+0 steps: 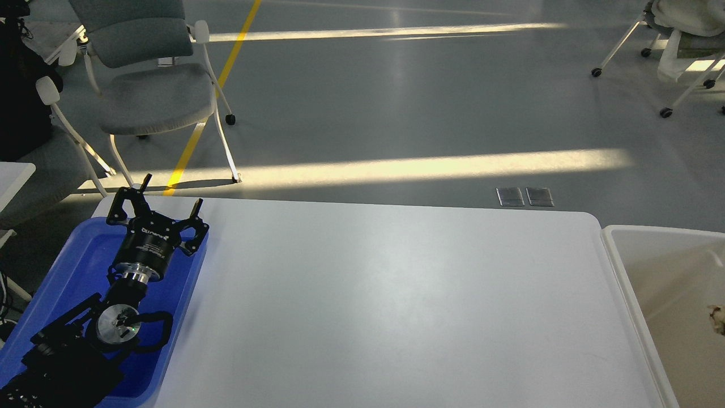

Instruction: Tidy desktop

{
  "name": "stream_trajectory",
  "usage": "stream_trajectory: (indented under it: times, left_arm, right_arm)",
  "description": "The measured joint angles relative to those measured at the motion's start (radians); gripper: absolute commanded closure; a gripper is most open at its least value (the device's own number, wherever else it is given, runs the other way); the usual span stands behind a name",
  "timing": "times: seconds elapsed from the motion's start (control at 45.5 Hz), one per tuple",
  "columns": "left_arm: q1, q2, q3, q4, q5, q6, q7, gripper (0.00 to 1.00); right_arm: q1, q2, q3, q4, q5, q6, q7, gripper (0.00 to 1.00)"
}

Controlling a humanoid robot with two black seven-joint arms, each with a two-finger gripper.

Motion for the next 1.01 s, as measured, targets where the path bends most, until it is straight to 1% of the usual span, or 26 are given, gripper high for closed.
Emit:
stream_trajectory:
  times: [0.176, 0.286, 0.461, 0.878, 0.9, 0.922, 0.944, 0.966, 0.988, 1.01]
  left_arm:
    - [0.000, 0.000, 0.000, 0.000, 0.000, 0.000, 0.000, 0.00]
    - [0.000, 0.000, 0.000, 0.000, 0.000, 0.000, 0.000, 0.00]
    - [0.000, 0.000, 0.000, 0.000, 0.000, 0.000, 0.000, 0.00]
    - [0.000, 0.000, 0.000, 0.000, 0.000, 0.000, 0.000, 0.00]
    - [0.000, 0.000, 0.000, 0.000, 0.000, 0.000, 0.000, 0.00]
    - [0.000, 0.000, 0.000, 0.000, 0.000, 0.000, 0.000, 0.00]
    - [0.000, 0.000, 0.000, 0.000, 0.000, 0.000, 0.000, 0.00]
    - [0.000, 0.000, 0.000, 0.000, 0.000, 0.000, 0.000, 0.00]
    - [0.000, 0.000, 0.000, 0.000, 0.000, 0.000, 0.000, 0.00]
    - [0.000, 0.000, 0.000, 0.000, 0.000, 0.000, 0.000, 0.00]
  right_arm:
    - [-0.007, 0.114, 0.006, -0.155, 0.002, 0.005, -0.037, 1.00]
    - [-0.006, 0.146, 0.008, -0.201, 0.001, 0.003, -0.046, 1.00]
    - [0.006, 0.182, 0.010, -0.249, 0.001, -0.004, -0.056, 1.00]
    - [0.032, 0.220, 0.012, -0.321, 0.000, -0.010, -0.062, 1.00]
    - [0.032, 0.222, 0.012, -0.323, 0.001, -0.010, -0.062, 0.98]
    - [0.033, 0.223, 0.012, -0.324, 0.001, -0.010, -0.062, 0.83]
    - [0.033, 0.225, 0.012, -0.326, 0.001, -0.011, -0.062, 0.64]
    - [0.034, 0.226, 0.012, -0.328, 0.001, -0.011, -0.062, 0.40]
    - [0.034, 0.228, 0.012, -0.329, 0.002, -0.013, -0.062, 0.18]
    - [0.034, 0.228, 0.012, -0.330, 0.002, -0.014, -0.062, 0.02]
